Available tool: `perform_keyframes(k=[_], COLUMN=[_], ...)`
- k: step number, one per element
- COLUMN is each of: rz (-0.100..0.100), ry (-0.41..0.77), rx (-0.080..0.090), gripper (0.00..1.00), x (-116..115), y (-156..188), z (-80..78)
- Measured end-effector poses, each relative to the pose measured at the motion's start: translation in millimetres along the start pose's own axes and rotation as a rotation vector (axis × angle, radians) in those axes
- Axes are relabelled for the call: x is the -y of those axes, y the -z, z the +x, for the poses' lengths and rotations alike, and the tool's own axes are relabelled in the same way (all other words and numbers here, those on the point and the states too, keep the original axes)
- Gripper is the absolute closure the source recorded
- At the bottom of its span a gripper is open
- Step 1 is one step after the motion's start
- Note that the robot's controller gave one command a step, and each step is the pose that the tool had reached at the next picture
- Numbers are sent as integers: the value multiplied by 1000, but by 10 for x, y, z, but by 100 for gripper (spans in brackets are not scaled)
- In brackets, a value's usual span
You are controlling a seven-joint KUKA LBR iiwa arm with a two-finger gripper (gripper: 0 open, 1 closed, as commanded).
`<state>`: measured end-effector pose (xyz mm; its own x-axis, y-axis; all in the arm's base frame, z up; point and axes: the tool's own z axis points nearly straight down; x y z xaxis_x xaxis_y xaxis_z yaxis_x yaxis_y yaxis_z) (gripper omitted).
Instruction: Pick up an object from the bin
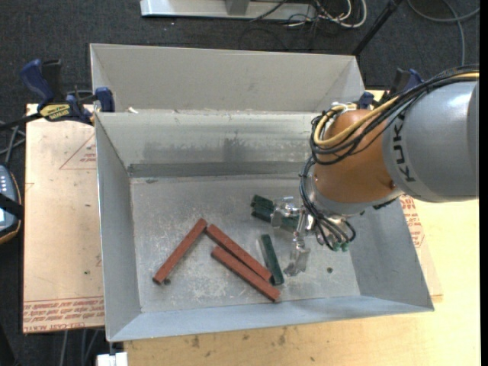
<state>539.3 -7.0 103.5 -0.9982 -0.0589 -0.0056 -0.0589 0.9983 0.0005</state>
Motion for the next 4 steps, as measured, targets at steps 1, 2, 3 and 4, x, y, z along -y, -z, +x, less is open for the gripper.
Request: perform_keyframes(k=[1, 2, 3, 4], rz=[-1, 0, -3, 3], ry=[1, -43, -197, -269], rx=[-8, 0, -2, -1], gripper=[0, 0, 0, 0], x=[135, -67, 155, 419], y=[-239, -216, -136, -134], z=[-433, -652, -815, -890])
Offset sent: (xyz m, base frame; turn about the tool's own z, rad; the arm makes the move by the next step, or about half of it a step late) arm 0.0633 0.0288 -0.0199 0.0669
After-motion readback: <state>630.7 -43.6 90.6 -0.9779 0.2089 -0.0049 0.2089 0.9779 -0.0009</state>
